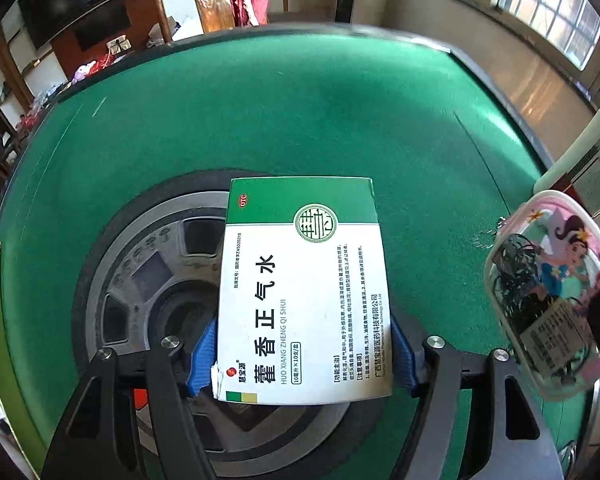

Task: Organize objects
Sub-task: 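Grasp the green-and-white medicine box with the left gripper while the right grasps the pink pencil case, then carry the medicine box and pink pencil case over the tray with both grippers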

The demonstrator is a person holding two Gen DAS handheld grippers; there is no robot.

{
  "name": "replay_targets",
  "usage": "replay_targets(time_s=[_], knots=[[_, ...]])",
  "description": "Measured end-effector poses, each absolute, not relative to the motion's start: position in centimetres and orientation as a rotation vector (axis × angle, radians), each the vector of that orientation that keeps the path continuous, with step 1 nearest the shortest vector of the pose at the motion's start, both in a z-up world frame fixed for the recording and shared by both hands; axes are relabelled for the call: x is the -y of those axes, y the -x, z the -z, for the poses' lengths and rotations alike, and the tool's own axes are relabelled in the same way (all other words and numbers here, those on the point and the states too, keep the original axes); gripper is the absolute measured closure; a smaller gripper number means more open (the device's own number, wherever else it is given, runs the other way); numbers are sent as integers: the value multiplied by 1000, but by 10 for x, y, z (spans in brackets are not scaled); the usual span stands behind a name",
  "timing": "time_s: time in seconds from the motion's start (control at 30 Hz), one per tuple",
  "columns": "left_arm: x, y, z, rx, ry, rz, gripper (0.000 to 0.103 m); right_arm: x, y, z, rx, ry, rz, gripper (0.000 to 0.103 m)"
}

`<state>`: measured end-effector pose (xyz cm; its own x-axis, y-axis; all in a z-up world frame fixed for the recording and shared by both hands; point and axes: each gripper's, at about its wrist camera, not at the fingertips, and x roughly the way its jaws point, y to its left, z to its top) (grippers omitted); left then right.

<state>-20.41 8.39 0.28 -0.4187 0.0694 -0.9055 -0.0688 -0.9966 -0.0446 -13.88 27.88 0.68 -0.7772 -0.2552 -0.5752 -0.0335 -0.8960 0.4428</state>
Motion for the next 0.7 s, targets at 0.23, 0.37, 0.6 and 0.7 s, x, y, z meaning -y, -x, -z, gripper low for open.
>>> replay_targets(time_s=[0.23,0.37,0.6,0.7], knots=[[-19,123,-31,26,1385,-2688,39,-253,139,-7,541,-1006,2749,73],[22,80,-36,13,1300,-2763,39,-227,135,0,476,-1029,2674,73],[54,40,-34,-106,1030,-3000,39,-166,109,1,323,-985,2545,73],[66,44,-31,-72,987,-3027,39,-148,96,0,262,-935,2539,73]])
